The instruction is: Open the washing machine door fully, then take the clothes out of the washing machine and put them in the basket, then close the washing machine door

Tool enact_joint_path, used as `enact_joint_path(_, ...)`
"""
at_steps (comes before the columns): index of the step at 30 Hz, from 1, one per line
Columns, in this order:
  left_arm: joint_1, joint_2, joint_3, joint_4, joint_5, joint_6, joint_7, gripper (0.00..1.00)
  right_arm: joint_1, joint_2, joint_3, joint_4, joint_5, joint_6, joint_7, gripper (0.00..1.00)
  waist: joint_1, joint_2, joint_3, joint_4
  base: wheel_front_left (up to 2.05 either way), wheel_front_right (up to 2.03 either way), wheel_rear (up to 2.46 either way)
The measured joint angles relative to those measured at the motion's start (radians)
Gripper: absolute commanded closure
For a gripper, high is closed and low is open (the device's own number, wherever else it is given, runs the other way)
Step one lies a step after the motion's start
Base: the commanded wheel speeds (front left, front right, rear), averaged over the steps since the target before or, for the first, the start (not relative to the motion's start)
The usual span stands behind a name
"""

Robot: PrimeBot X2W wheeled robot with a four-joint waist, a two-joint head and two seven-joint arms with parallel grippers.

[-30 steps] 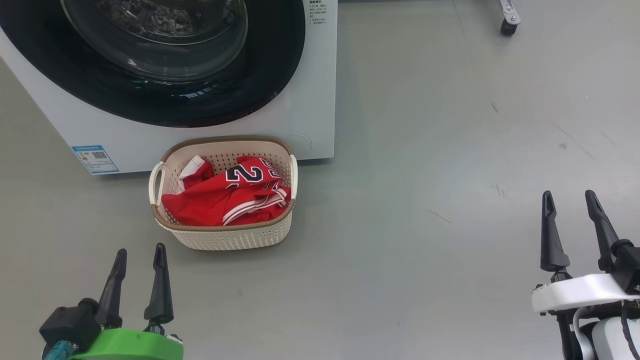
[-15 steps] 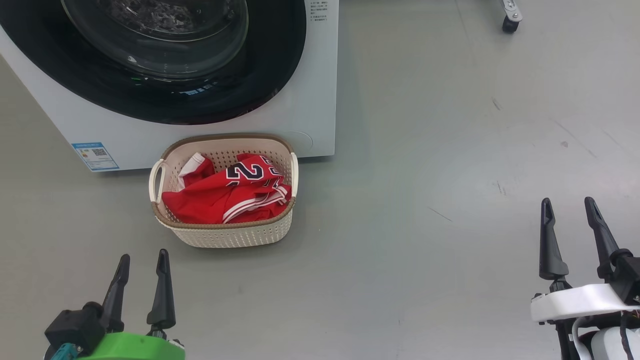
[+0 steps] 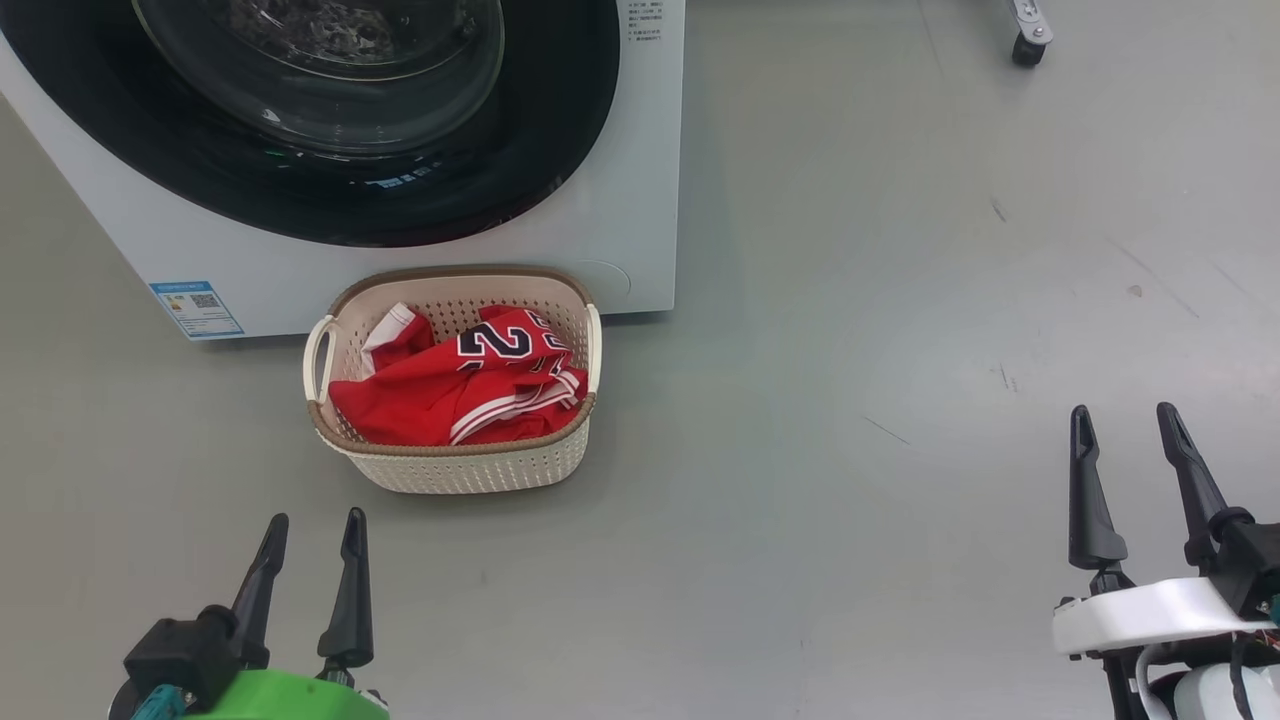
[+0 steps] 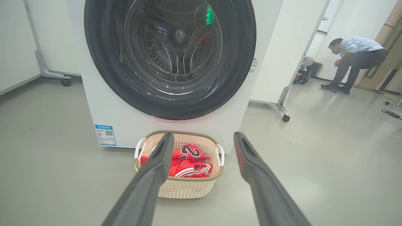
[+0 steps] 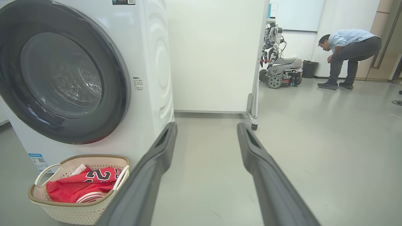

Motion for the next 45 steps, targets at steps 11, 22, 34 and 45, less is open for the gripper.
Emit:
enact_joint_path(11, 0.001, -0.002, 0.019, 0.005, -0.038, 0.0, 0.0, 0.0, 0.01, 0.007, -0.007, 0.0, -0.011, 0.008, 0.0, 0.0, 0.0, 0.0, -0.006, 0.0, 0.0, 0.0, 0.0)
enact_joint_path(22, 0.007, -0.024, 0.002, 0.058, -0.067, 0.0, 0.0, 1.0, 0.038, 0.046, 0.001, 0.064, -0.007, 0.015, 0.001, 1.0, 0.0, 0.0, -0.01, -0.003, 0.0, 0.0, 0.0)
enact_joint_path(34, 0.007, -0.024, 0.01, 0.055, -0.206, 0.0, 0.028, 1.0, 0.037, 0.049, -0.002, 0.071, 0.152, 0.028, 0.03, 1.0, 0.0, 0.0, -0.019, 0.007, 0.0, 0.0, 0.0)
enact_joint_path(45, 0.007, -0.023, 0.025, 0.055, -0.329, 0.0, 0.064, 1.0, 0.029, 0.055, -0.02, 0.088, 0.317, 0.043, 0.07, 1.0, 0.0, 0.0, -0.025, 0.016, 0.0, 0.0, 0.0)
